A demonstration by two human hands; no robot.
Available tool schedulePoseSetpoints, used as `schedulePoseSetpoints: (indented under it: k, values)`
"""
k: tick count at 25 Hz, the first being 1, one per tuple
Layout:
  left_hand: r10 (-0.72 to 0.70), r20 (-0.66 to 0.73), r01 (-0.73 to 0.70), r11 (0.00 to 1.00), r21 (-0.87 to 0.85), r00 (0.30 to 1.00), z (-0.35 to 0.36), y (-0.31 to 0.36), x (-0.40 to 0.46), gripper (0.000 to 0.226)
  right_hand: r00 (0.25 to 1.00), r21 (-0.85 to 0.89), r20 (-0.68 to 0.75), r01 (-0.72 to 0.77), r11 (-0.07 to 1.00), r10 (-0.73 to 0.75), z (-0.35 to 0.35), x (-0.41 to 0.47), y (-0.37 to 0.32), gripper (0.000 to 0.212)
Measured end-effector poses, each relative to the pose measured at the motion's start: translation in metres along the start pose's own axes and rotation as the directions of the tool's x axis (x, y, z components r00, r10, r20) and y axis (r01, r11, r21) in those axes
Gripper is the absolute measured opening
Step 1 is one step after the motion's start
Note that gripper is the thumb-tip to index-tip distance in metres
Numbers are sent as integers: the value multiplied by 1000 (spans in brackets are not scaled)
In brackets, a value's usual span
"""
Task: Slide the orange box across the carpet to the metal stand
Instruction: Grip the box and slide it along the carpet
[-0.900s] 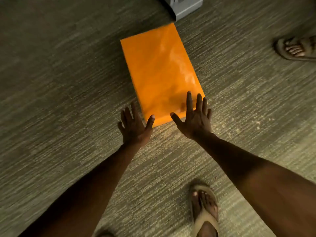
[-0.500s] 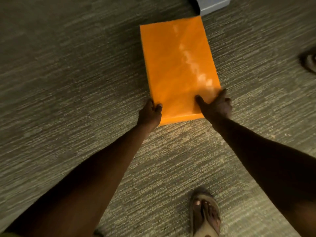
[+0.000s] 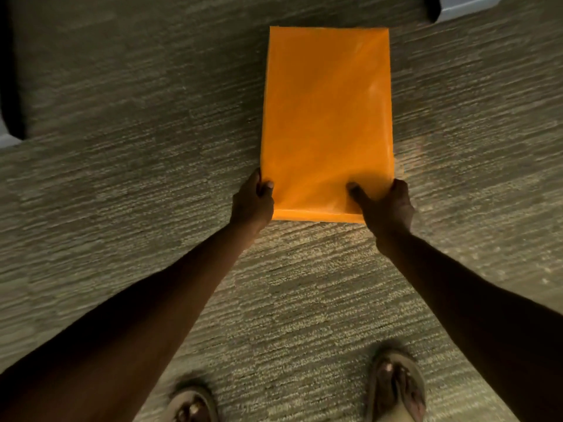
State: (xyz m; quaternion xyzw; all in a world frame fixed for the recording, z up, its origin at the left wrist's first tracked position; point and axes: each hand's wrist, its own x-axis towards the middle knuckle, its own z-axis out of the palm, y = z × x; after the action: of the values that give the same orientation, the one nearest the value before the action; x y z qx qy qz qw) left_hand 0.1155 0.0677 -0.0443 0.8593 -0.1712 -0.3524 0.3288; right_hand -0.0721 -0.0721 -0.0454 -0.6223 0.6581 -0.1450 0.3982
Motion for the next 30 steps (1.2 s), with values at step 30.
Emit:
schedulePoseSetpoints:
  k: [30]
  values:
    - [-244,-324,165,953,-254,914,-332,-251,2,39,837,-107,408,440,891,-364,316,-207,-173,75]
